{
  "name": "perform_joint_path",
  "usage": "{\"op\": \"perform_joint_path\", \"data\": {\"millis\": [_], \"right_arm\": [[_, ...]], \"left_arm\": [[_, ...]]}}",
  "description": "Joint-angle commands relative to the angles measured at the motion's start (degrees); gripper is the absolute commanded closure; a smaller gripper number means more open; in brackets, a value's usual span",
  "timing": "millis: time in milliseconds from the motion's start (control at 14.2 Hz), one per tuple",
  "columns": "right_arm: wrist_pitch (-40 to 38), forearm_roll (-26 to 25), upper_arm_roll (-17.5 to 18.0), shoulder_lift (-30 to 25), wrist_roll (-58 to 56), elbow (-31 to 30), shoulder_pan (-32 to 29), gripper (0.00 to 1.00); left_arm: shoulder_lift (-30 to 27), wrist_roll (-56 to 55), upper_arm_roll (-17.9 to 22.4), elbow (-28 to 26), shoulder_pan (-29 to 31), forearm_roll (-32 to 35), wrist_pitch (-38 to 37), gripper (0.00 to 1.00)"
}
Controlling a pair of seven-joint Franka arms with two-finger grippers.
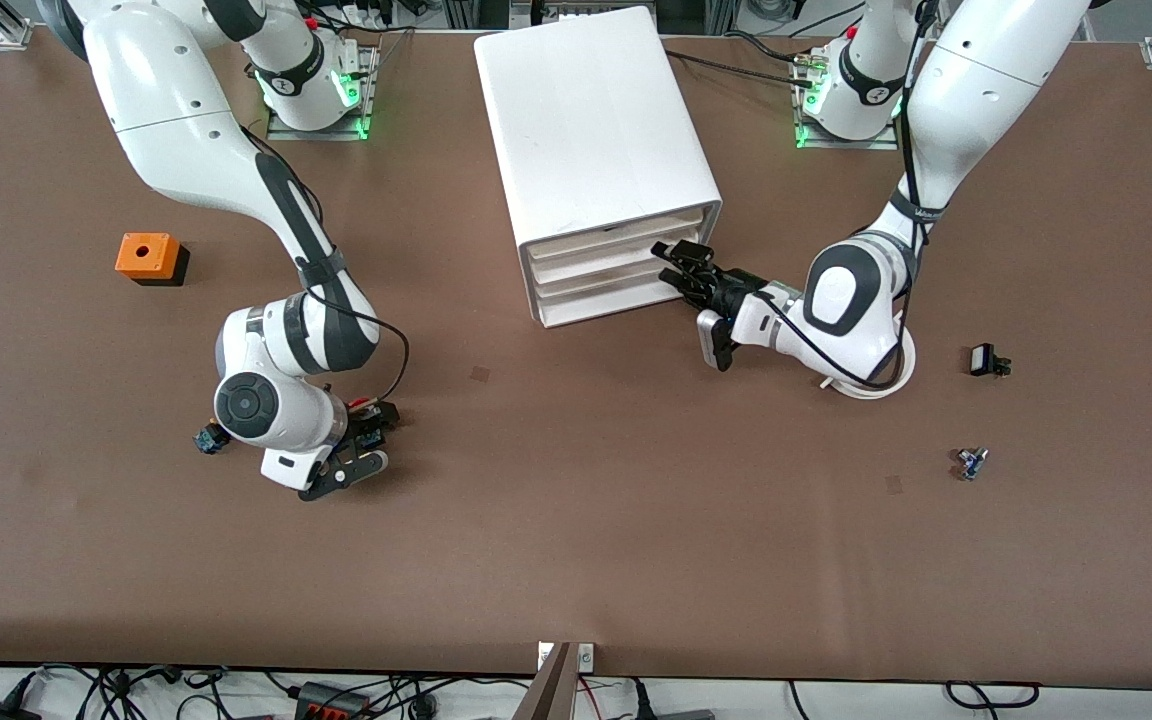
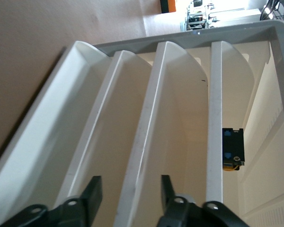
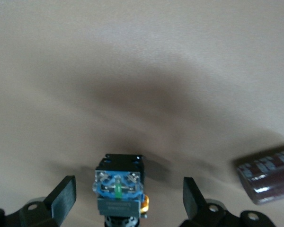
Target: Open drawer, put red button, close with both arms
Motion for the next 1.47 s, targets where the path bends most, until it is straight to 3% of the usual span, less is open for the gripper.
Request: {"op": "perform_joint_path", "data": {"millis": [0, 140, 281, 351, 421, 491, 561, 632, 772, 982, 1053, 1193, 1404], "right_arm": [[-0.1, 0.8, 0.1, 0.7, -1.4, 1.5, 0.7, 0.00], [-0.5, 0.6, 0.1, 0.7, -1.5, 1.5, 0.7, 0.00], [-0.5, 0.0, 0.1, 0.8, -1.6, 1.5, 0.7, 0.16], [-0.5, -0.3, 0.1, 0.9, -1.9, 1.5, 0.6, 0.29], [-0.5, -0.2, 0.1, 0.9, -1.8, 1.5, 0.7, 0.58], [-0.6, -0.4, 0.1, 0.8, -1.7, 1.5, 0.7, 0.77], [-0.6, -0.3, 0.1, 0.6, -1.7, 1.5, 0.7, 0.92], [-0.9, -0.2, 0.1, 0.4, -1.8, 1.5, 0.7, 1.00], [-2.0, 0.5, 0.1, -0.7, -1.3, 1.6, 0.7, 1.00], [-6.1, 0.5, 0.3, -1.3, -1.1, 7.9, 1.0, 1.00], [-7.8, 0.5, 0.4, -1.2, -1.0, 11.3, 2.2, 1.00], [-10.3, 0.5, 0.4, -1.2, -0.1, 16.3, 3.9, 1.00], [-15.4, 0.5, 0.5, -1.3, 5.9, 22.5, 7.6, 1.00]], "left_arm": [[-0.9, 2.3, -0.5, -2.5, -0.3, -2.1, 0.7, 0.63], [-0.9, 2.3, -0.5, -2.6, -0.3, -2.1, 0.6, 0.83], [-0.3, 2.2, -0.4, -2.2, 0.1, -2.2, 0.8, 0.92], [0.0, 2.2, -0.1, -1.7, 0.2, -2.2, 0.9, 0.92], [0.9, 2.1, 0.3, -0.7, 0.3, -2.2, 1.0, 0.92], [2.1, 2.0, 0.4, 0.8, 1.0, -2.2, 1.0, 0.92], [3.4, 2.0, 0.5, 2.2, 1.7, -2.0, 1.0, 0.92], [4.7, 1.8, 1.1, 3.8, 2.5, -1.6, 1.0, 0.92], [6.4, 1.5, 2.5, 6.2, 2.4, -1.5, 2.1, 0.92], [8.6, 0.7, 4.2, 10.4, 2.2, -1.5, 5.1, 0.92], [9.4, 0.0, 4.4, 11.8, 2.3, -1.5, 5.1, 0.88], [9.6, -0.6, 4.3, 12.0, 2.4, -1.5, 5.6, 0.02], [8.2, -0.6, 5.4, 12.3, 2.8, 1.5, 5.8, 0.00]]}}
